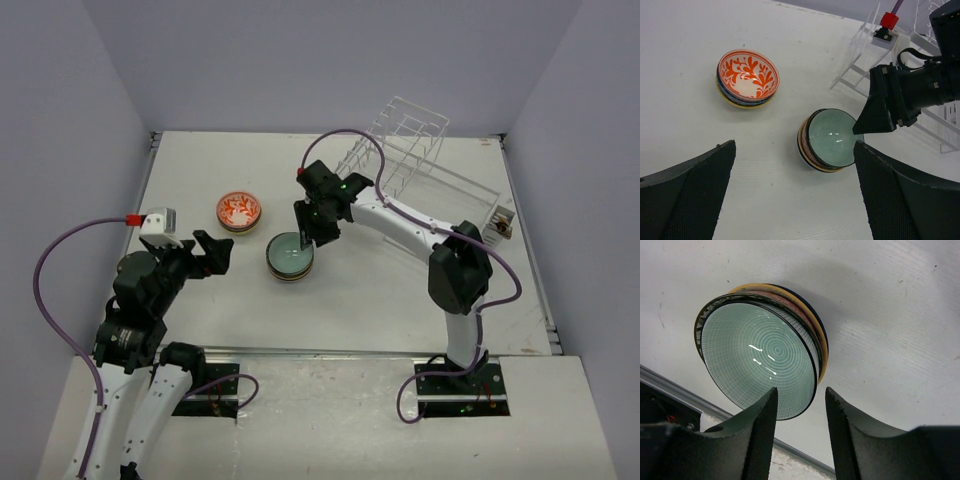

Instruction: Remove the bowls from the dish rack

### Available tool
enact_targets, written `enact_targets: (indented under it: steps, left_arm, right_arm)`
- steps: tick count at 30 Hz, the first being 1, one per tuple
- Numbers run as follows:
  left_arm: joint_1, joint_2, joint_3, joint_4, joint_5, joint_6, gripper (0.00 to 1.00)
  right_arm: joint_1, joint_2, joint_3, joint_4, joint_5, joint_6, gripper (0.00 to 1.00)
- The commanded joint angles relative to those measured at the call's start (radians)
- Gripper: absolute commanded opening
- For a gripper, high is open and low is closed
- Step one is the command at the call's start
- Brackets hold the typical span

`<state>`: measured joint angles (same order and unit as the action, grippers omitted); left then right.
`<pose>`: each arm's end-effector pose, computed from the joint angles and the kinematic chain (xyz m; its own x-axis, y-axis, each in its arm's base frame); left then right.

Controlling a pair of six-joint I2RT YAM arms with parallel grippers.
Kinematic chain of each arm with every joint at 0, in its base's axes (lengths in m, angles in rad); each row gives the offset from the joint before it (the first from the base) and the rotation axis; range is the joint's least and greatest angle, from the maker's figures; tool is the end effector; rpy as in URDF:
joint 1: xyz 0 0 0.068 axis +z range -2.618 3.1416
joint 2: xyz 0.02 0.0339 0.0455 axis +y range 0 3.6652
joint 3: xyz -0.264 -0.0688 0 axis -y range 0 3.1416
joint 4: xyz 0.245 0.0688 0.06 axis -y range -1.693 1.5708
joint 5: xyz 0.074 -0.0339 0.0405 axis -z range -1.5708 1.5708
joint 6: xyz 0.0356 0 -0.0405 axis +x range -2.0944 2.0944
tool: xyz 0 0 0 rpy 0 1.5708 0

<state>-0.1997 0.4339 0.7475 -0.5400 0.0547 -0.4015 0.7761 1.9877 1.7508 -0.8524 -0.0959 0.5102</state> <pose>0.0993 -0.0221 0.3326 -0.3003 -0.3373 -0.8922 0.1444 0.9085 -0.3921 0.3044 0.3035 0.2587 -0.9079 -0.2100 -0.3627 -0.3272 0.8960 0.3002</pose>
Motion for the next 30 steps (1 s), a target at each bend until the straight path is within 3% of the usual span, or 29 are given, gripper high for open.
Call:
enact_targets:
  steps: [1, 7, 12, 17, 24, 30]
  left_arm:
    - [-0.007, -0.003, 0.003, 0.021, -0.024, -0.002, 1.00]
    - [-0.006, -0.004, 0.004, 0.020, -0.026, -0.002, 1.00]
    - [-0.006, -0.003, 0.003, 0.021, -0.026, -0.002, 1.00]
    - [-0.006, 0.000, 0.003, 0.020, -0.024, -0.002, 1.00]
    - [-0.006, 0.000, 0.003, 0.020, -0.026, -0.002, 1.00]
    - [-0.006, 0.003, 0.004, 0.021, -0.026, -0.002, 1.00]
  right_arm:
    - [-0.006, -0.064, -0.019, 0.013, 0.001, -0.009, 0.43]
    - [-0.008, -0.053, -0.073, 0.058, -0.028, 0.002, 0.24]
    - [-0.006, -0.044, -0.109, 0.102, -0.053, 0.013, 0.17]
    - [-0.006, -0.050, -0.129, 0.131, -0.068, 0.021, 0.01]
    - [-0.005, -0.035, -0.134, 0.150, -0.088, 0.028, 0.01]
    - [-0.005, -0.056, -0.132, 0.142, -0.073, 0.030, 0.21]
